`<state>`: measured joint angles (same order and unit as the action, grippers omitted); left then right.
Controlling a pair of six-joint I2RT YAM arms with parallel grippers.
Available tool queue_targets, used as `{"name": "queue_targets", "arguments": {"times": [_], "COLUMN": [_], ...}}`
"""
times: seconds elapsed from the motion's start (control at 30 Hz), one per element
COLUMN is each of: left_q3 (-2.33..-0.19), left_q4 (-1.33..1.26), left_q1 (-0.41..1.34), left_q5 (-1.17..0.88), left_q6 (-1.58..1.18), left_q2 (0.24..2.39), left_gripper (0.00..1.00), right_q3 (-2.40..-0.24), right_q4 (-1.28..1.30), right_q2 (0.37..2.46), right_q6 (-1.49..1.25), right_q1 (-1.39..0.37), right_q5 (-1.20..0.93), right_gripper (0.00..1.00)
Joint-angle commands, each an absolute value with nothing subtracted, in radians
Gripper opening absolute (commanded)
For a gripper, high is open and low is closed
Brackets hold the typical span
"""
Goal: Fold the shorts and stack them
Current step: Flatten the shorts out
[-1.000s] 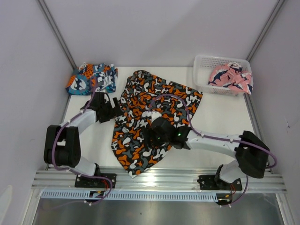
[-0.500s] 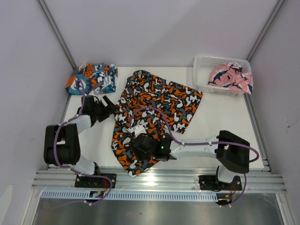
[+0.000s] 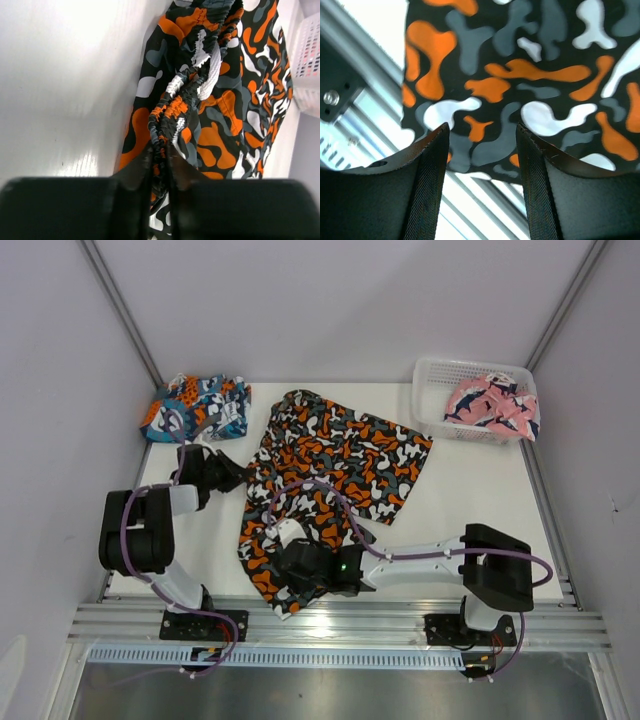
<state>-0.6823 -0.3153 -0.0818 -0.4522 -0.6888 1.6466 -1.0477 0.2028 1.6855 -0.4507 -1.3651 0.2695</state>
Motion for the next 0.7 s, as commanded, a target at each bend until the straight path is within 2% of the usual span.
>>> {"name": "queue_targets", "arguments": {"times": [0.0, 0.07, 0.27, 0.5, 0.67], "left_q3": [-0.704, -0.721, -0.736, -0.791, -0.808], "left_q4": [-0.368, -0.321, -0.174, -0.017, -0.008], "left_q1": [-0.084, -0.084, -0.084, -0.094, -0.107], "left_q5": [-0.456, -0.408, -0.249, -0.034, -0.032], "left_q6": [-0.672, -0.641, -0.558, -0.459, -0.439], "left_q2": [1.641, 1.623, 1.497, 1.427, 1.431], "left_gripper": [0.12, 0.00, 0.00, 0.00, 0.00], "right_q3": [-1.098, -1.117, -1.177, -1.210, -1.270], "right_q4": [0.181, 0.198, 0.252, 0.307, 0.351], "right_q2": [1.701, 1.718, 1.753, 1.781, 1.841], "right_q6": [-0.396, -0.382, -0.357, -0.370, -0.367], "right_q1": [-1.414, -1.434, -1.514, -1.568, -1.606], "right_q5": [0.307, 0.310, 0.307, 0.345, 0.370], "right_gripper": [0.57, 0.57, 0.63, 0.64, 0.63]}}
